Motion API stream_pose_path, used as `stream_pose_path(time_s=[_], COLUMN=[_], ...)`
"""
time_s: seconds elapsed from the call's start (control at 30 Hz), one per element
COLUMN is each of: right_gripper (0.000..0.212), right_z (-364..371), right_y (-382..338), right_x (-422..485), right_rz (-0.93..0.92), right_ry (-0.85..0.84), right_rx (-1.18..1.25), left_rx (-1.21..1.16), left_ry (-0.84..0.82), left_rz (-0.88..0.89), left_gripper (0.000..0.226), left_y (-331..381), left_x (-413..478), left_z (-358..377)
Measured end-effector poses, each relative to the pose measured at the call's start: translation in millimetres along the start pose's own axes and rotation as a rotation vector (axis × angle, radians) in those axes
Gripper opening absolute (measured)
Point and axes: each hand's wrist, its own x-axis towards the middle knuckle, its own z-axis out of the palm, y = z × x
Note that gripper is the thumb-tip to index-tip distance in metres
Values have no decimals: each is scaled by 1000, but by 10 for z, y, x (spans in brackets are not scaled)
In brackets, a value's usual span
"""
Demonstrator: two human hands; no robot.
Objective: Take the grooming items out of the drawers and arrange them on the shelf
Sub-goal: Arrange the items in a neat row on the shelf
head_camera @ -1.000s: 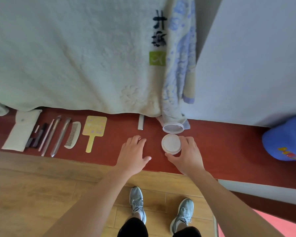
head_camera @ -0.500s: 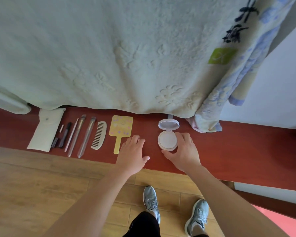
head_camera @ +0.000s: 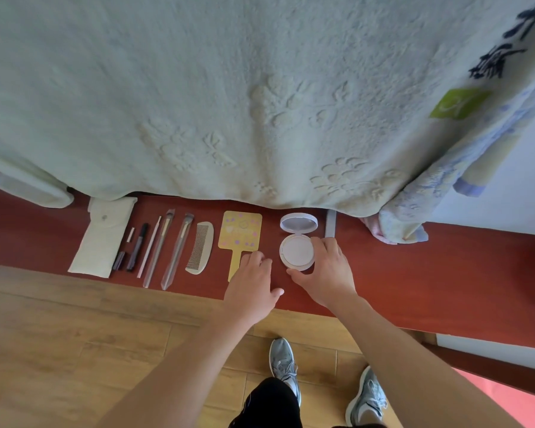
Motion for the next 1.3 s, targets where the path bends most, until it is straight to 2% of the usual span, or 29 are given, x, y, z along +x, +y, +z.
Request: stream_pose_path(time_s=[1.3], right_gripper=[73], right_z=[79], right_y=[-132], right_x=[60], right_rz=[26], right_ry=[-30], right_rx=[-92], left_rx=[35], left_ry=[3], left_rz=[4], left_gripper=[56], left_y=[0], left_x=[-21], left_z=[-29])
